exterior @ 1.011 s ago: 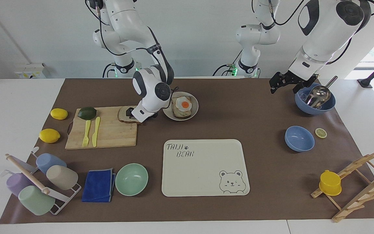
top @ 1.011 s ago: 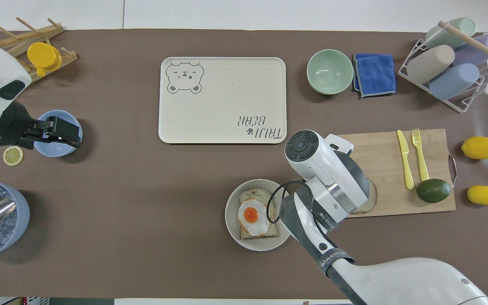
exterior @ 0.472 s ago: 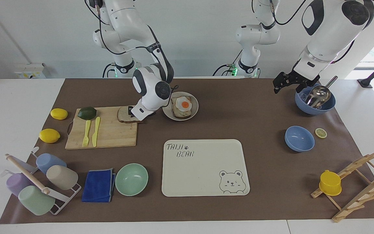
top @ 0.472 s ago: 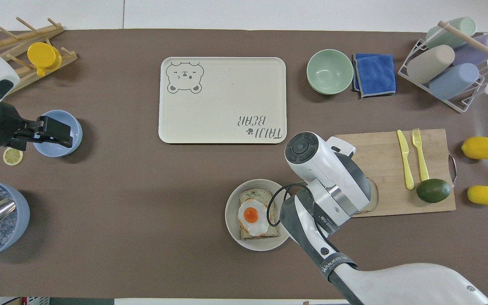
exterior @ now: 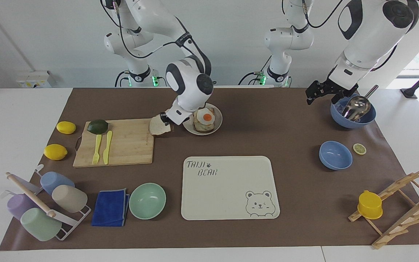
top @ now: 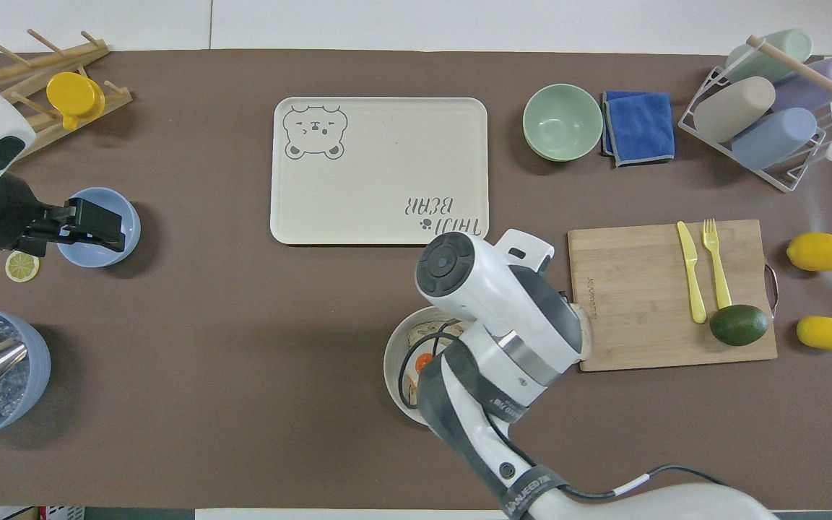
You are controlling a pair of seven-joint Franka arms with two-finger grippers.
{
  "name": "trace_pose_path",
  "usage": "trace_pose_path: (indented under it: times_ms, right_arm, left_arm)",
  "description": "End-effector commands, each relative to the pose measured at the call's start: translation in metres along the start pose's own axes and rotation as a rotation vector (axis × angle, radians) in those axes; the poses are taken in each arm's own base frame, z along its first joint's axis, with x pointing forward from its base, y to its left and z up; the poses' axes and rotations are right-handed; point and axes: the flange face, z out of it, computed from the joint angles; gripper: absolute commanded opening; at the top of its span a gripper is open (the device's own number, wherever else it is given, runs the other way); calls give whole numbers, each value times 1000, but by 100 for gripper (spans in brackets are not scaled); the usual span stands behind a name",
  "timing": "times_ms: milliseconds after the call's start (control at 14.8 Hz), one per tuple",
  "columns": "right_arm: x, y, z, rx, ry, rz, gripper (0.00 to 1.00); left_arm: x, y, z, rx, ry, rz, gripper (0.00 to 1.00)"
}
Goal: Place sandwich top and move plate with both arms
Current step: 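Grasp the bread slice with the right gripper and lift it, then carry the bread with the right gripper over the egg toast plate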
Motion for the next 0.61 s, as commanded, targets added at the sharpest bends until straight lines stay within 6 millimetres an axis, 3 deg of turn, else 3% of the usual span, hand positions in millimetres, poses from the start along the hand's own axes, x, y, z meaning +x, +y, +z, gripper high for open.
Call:
trace_pose_path:
  times_ms: [0, 135, 404, 539]
  right_arm:
    - [1, -42, -43, 30, 19, -16, 0]
    - [-1, -64, -61, 29, 35, -21, 0]
    - [-12, -126, -54, 68, 74, 42, 0]
    - [-11, -131, -52, 76, 78, 47, 0]
  left_arm:
    - [-8, -5, 0, 19, 7, -1, 100]
    - [-8, -7, 0, 19, 7, 1, 100]
    - [-8, -7, 0, 19, 10, -1, 100]
    - [-8, -7, 0, 19, 12, 1, 100]
